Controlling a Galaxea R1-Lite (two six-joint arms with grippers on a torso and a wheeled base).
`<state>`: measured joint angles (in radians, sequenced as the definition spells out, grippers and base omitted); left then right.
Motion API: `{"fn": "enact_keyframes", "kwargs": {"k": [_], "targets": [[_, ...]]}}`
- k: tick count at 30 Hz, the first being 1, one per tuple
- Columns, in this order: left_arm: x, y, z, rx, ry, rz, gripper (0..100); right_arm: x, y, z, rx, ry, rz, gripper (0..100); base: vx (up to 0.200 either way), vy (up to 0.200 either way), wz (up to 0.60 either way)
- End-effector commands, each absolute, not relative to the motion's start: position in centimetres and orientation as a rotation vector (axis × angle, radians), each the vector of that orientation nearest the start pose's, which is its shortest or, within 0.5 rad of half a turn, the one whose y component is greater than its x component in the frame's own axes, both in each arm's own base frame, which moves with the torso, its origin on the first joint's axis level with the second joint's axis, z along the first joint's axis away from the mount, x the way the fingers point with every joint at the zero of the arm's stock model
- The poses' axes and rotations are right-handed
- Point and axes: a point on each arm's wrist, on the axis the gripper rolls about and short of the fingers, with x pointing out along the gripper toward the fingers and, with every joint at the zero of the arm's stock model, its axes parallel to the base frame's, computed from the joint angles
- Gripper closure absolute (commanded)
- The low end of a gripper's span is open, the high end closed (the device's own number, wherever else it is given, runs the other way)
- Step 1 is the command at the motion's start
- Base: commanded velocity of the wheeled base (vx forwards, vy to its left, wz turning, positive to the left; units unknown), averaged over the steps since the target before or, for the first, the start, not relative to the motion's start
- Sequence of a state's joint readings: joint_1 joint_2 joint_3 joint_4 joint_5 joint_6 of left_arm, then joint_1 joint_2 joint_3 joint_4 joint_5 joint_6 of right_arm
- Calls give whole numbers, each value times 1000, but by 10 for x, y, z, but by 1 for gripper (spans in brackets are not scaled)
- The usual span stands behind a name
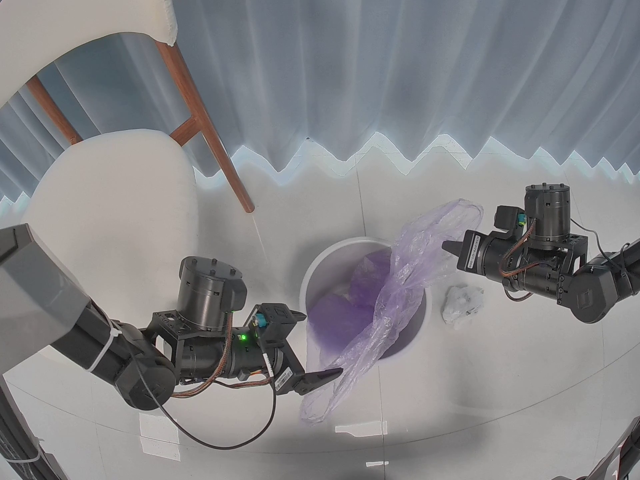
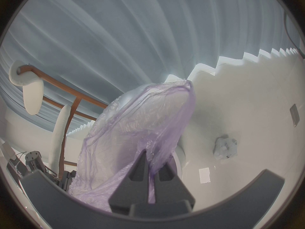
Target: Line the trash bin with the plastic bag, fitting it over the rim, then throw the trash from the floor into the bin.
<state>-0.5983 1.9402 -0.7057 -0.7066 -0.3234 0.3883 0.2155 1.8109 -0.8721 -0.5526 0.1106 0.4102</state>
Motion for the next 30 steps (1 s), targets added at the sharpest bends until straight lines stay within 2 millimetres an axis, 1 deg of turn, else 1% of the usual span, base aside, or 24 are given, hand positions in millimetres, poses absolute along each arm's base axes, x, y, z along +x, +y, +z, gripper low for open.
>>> {"fn": "enact_keyframes", "kwargs": {"k": [1, 7, 10, 16, 17, 24, 28, 29, 30], "targets": [[268, -193, 83, 431, 374, -999, 0, 321, 73, 158, 381, 445, 239, 100, 0, 0, 0], [262, -201, 86, 433, 360, -1024, 0, 320, 73, 156, 381, 453, 237, 100, 0, 0, 0], [259, -201, 84, 433, 372, -1028, 0, 320, 73, 156, 381, 453, 237, 100, 0, 0, 0], [265, -201, 86, 437, 360, -992, 0, 320, 73, 158, 382, 445, 239, 100, 0, 0, 0], [265, -202, 85, 438, 362, -991, 100, 321, 73, 158, 382, 444, 239, 100, 0, 0, 0], [262, -203, 85, 434, 367, -997, 100, 319, 73, 159, 381, 436, 241, 100, 0, 0, 0], [263, -202, 92, 400, 369, -978, 100, 317, 74, 163, 370, 413, 264, 100, 0, 0, 0], [262, -203, 98, 359, 369, -956, 100, 313, 74, 165, 352, 401, 312, 100, 0, 0, 0], [262, -203, 98, 359, 369, -956, 100, 313, 74, 165, 352, 401, 312, 100, 0, 0, 0]]}}
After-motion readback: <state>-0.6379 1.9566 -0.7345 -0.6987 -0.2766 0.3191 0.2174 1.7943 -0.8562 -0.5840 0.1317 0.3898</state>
